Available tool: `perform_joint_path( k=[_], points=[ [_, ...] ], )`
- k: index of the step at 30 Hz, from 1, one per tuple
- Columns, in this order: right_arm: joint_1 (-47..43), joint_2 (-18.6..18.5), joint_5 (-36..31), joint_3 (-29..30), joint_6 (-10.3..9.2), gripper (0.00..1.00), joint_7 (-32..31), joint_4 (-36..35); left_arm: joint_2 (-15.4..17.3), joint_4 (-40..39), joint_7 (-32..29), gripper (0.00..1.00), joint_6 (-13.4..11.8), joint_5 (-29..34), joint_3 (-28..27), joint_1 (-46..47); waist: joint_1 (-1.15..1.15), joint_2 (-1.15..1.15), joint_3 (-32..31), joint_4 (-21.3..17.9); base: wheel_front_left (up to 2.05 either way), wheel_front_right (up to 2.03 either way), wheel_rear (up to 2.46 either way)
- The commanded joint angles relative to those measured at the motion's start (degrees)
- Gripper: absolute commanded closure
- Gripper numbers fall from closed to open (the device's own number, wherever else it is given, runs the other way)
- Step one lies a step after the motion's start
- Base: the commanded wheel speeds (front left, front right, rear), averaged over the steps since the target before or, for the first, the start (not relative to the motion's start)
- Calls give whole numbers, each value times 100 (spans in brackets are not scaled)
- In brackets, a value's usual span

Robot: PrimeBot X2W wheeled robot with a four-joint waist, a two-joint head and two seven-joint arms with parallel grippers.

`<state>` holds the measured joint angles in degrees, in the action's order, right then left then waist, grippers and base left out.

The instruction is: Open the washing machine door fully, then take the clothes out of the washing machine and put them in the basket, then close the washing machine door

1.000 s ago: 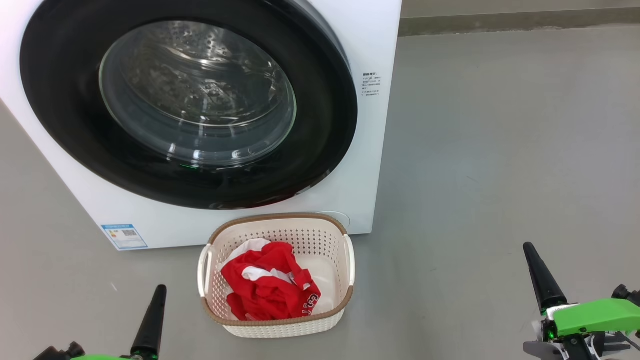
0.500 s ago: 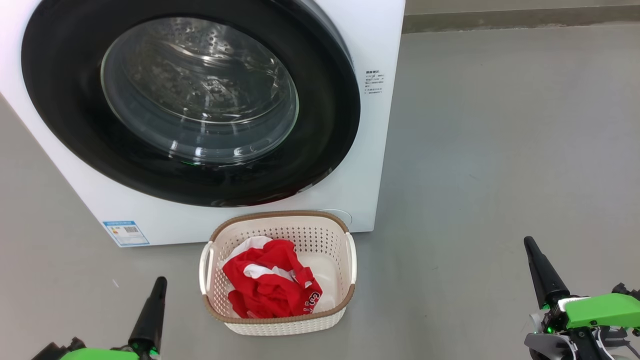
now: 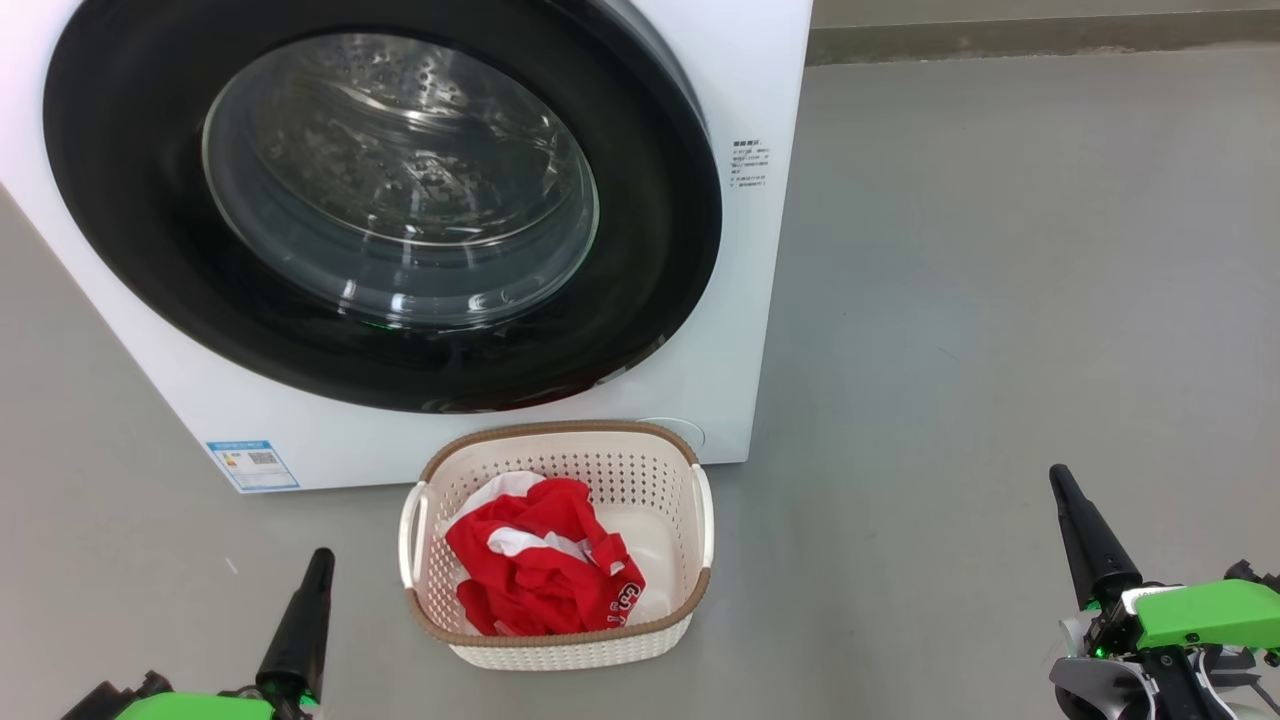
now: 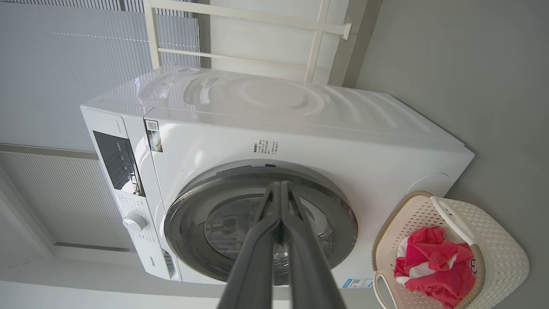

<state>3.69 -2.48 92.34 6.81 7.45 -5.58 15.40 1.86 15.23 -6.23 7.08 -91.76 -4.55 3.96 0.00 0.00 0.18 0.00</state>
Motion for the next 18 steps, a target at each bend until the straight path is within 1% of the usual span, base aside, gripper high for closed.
perform_joint_path(
  k=[1,18],
  points=[
    [243,-89,37,-94,3,100,-39,-141,102,-117,-26,100,41,-40,-197,223,0,0,0,0,0,0,0],
    [245,-79,24,-78,3,100,-51,-140,102,-118,-26,100,41,-40,-197,223,0,0,0,0,0,0,0]
  ],
)
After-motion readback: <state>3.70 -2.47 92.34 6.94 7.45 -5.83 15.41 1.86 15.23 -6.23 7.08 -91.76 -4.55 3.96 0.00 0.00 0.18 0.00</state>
